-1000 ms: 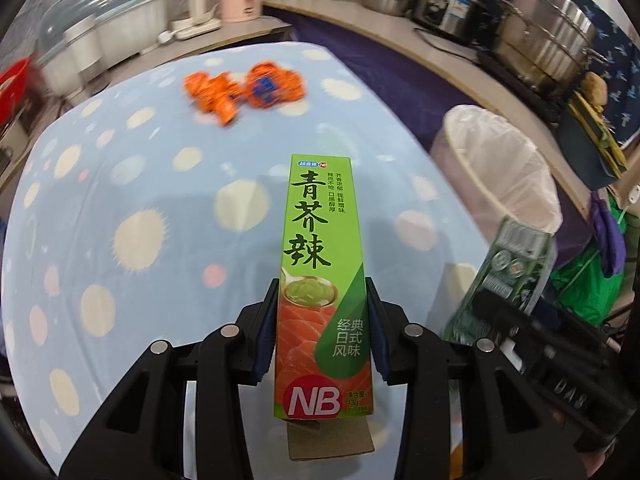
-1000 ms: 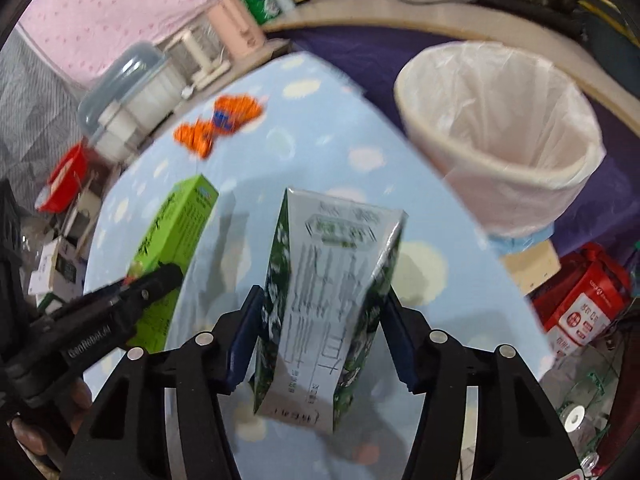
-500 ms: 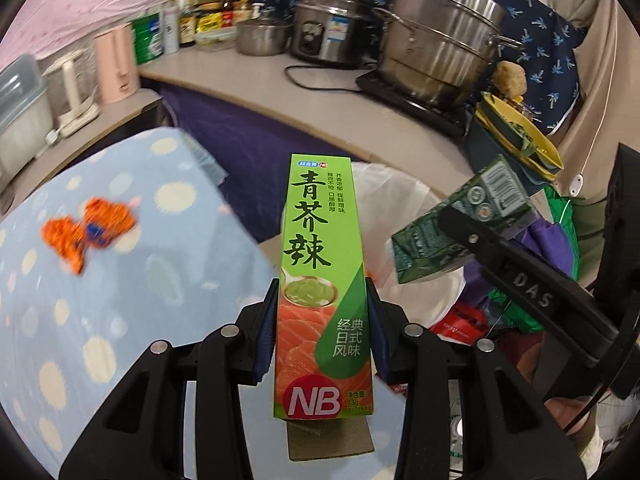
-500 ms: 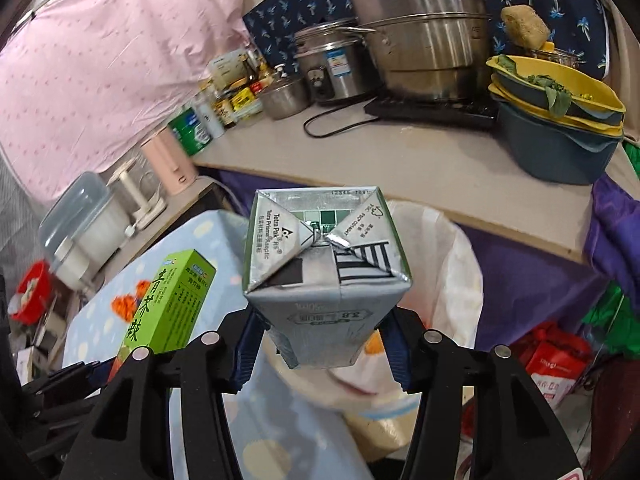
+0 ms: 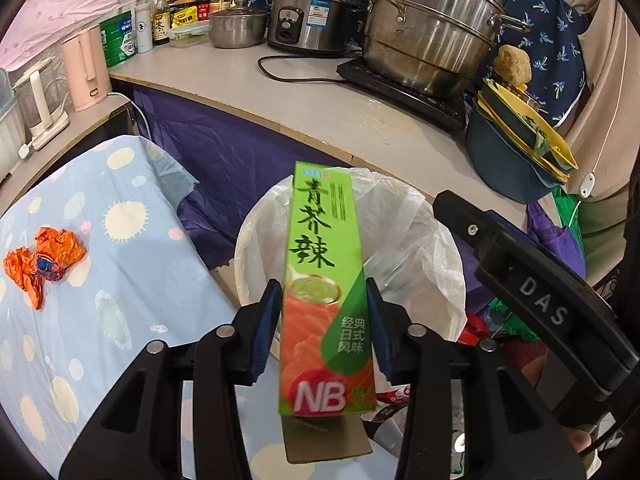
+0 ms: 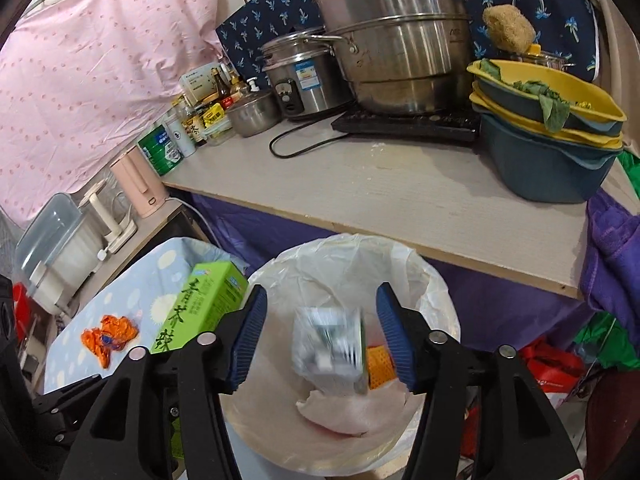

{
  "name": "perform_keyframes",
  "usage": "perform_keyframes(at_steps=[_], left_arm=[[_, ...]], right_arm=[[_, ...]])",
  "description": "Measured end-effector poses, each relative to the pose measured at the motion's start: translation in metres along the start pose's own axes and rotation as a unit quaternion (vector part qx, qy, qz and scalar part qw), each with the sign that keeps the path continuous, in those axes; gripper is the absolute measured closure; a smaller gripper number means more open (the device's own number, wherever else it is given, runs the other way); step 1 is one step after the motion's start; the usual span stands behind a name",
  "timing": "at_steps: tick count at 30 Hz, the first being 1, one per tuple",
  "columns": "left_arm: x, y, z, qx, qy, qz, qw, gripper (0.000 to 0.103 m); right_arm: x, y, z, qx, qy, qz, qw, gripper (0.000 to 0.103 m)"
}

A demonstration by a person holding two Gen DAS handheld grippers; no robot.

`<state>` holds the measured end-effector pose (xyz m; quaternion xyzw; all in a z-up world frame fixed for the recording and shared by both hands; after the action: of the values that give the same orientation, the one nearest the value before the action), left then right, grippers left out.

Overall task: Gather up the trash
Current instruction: 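Open both tools to drop the milk carton and wasabi box into the bin, then move both tools back over the orange wrappers on the table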

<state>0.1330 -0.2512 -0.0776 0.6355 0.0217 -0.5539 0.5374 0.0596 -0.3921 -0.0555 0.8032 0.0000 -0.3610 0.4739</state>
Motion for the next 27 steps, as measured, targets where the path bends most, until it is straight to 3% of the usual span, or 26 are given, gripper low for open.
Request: perform_keyframes(at_steps=[7,27], left_arm=[[-0.007,0.009,-0.006,-0.002,0.016,0.019,0.9997,0.048],[-0.051,0.012,-0.061,-0.038,0.047,0.058,0.9965,0.047]], right_arm=[[-0.013,0.008,-0.010,-0.007,0.005,0.018,1.000,0.038],[-0.027,0.008,-0.083,-0.045,0.043,0.024,0.998,0.034]])
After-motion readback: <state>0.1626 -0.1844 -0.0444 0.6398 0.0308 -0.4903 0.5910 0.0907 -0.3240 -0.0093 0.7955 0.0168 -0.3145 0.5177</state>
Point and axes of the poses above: each gripper's, at about its wrist camera, not at the fingertips, and x roughly the way its jaws point, z to its right, y to its top, the point moved 5 cm from there along x, roughly the way its jaws point, and after that the axes turned 5 degrees about z, right-handed, at the moved point
